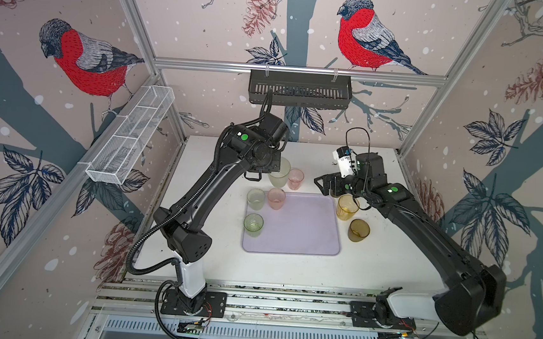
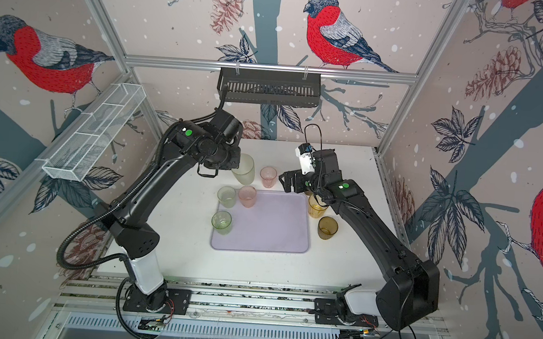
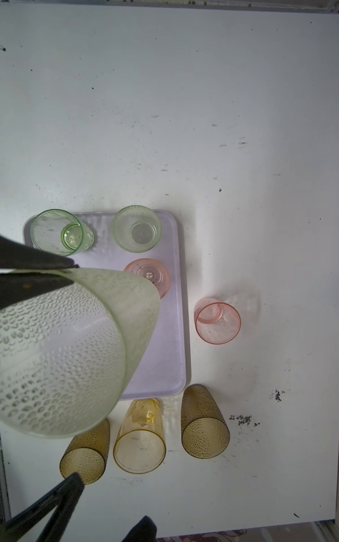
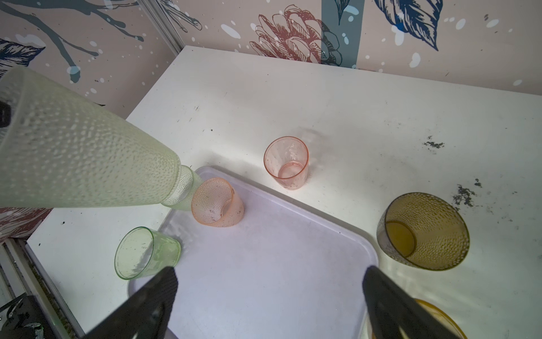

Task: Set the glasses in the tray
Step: 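Lift the tall pale green cup with the left gripper toward the tray, then carry the tall pale green cup over the tray beside the bright green cup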

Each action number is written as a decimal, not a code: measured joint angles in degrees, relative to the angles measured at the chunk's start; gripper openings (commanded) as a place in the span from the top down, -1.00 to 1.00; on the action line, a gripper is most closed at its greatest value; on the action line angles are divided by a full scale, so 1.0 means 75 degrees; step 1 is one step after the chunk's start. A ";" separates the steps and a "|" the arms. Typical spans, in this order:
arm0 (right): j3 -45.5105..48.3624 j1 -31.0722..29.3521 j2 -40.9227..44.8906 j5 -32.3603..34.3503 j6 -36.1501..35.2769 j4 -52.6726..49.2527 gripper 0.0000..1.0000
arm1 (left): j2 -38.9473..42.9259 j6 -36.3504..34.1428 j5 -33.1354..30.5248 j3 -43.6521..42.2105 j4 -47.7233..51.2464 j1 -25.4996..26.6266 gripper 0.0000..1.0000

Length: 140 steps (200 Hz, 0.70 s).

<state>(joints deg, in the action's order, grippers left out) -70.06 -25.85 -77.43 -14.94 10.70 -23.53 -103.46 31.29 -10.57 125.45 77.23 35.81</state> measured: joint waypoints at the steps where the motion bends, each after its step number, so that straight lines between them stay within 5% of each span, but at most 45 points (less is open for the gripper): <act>1: 0.0000 0.0003 0.0003 0.0000 0.0006 0.0003 -0.99 | 0.0006 0.0000 0.0000 -0.0009 0.0000 0.0006 1.00; 140: 0.0219 0.0108 0.0029 -0.0198 0.0154 0.0079 -0.99 | 0.1090 0.0227 0.0067 -0.1944 -0.0463 0.0746 1.00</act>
<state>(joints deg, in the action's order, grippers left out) -68.42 -25.04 -77.21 -16.43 11.86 -22.94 -95.29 32.99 -10.07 110.87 73.76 41.41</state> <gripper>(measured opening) 0.996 0.060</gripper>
